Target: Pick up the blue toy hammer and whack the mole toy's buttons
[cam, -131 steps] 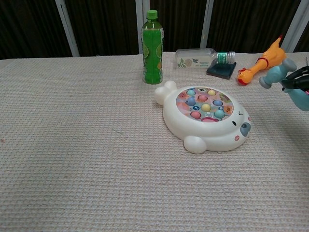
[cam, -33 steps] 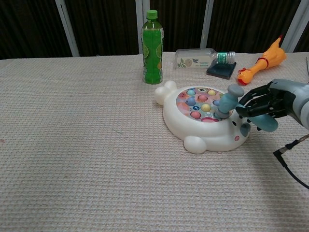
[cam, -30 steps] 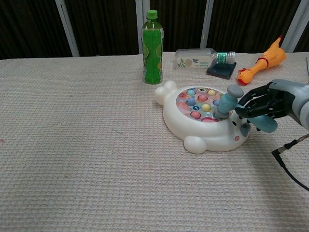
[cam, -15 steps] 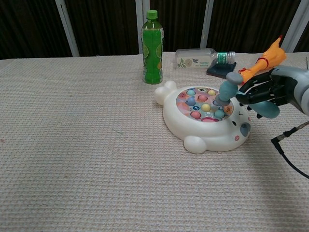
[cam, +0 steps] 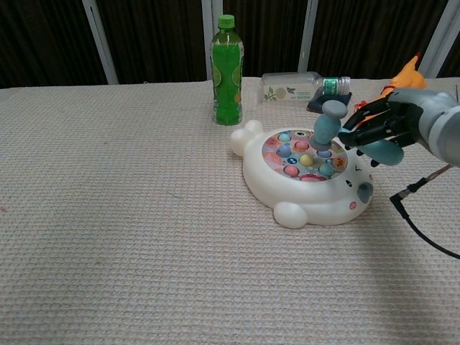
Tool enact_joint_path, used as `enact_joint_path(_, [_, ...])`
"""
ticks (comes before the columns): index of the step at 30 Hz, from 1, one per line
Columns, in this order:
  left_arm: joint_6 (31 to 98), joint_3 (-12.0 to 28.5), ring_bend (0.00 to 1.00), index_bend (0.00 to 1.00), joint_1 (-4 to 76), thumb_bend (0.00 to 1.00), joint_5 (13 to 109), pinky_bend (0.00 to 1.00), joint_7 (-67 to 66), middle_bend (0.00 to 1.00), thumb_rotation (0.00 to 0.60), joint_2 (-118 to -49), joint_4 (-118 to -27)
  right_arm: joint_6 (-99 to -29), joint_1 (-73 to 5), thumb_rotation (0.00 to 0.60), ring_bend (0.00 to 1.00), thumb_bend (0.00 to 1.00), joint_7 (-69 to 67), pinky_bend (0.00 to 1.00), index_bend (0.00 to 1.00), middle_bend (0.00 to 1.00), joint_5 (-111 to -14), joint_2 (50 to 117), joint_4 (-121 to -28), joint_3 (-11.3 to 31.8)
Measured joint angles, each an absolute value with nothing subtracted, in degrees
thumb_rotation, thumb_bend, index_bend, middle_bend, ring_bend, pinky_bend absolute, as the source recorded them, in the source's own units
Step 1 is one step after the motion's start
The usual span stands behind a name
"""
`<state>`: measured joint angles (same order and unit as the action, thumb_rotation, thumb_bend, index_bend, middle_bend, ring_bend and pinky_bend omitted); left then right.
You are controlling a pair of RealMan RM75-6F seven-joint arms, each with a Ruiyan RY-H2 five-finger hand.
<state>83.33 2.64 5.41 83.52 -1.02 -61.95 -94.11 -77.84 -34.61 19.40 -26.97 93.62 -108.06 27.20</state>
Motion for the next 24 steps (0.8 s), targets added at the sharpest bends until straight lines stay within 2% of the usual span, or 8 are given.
enact_joint_path(24, [82.97,2.44,0.00,0.00,5.57,0.00,83.81,0.00,-0.30,0.00,0.600,-61.68,-94.33,-79.46,-36.66,0.600,0.47,0.53,21.84,0.54,0.88,0.55,-25.04,96.34,-106.46,27.25])
